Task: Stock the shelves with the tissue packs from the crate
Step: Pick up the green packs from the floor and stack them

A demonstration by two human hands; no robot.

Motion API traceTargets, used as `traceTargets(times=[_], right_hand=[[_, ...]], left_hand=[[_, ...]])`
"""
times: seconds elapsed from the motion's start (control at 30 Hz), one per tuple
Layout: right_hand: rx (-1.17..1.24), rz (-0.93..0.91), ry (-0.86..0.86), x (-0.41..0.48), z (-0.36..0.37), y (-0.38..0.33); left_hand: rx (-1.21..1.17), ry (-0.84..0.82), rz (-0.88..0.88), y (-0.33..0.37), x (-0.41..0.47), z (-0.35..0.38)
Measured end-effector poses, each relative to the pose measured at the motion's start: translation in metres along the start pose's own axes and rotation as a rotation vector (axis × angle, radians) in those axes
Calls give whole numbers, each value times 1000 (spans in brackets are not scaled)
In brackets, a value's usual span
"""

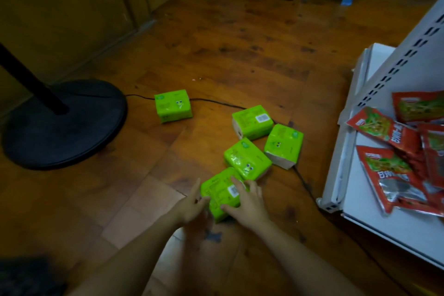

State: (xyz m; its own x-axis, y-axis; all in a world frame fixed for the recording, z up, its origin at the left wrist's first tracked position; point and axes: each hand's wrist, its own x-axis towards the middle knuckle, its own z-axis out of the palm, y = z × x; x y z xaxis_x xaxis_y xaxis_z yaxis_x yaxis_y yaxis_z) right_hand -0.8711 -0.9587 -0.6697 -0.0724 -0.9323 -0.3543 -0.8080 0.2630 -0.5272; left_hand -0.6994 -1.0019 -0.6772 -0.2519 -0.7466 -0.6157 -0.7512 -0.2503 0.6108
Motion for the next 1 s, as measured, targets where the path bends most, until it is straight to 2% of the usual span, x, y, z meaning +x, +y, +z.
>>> traceTargets(times=[0.13, 0.27, 0.37, 0.53, 0.73, 0.87, 1.0], right_hand=[[169, 84, -29, 9, 7, -2], [509, 203, -13, 13, 14, -9], [671, 262, -4, 23, 22, -14], [777, 267, 91, 31, 17, -35], [880, 104, 137, 24, -18, -60], [726, -92, 257, 8, -58, -84], [639, -241, 390, -1, -140, -120]], left_hand=[[-286, 34, -36, 19, -5, 1], [-398, 81, -42, 19, -12, -5], [-502, 147, -18, 18, -17, -15], [-345, 268, 11, 18, -21, -30], [-435, 450, 149, 32, -27, -40], [-518, 579, 299, 70, -35, -63], [-561, 684, 506, 148, -60, -109]])
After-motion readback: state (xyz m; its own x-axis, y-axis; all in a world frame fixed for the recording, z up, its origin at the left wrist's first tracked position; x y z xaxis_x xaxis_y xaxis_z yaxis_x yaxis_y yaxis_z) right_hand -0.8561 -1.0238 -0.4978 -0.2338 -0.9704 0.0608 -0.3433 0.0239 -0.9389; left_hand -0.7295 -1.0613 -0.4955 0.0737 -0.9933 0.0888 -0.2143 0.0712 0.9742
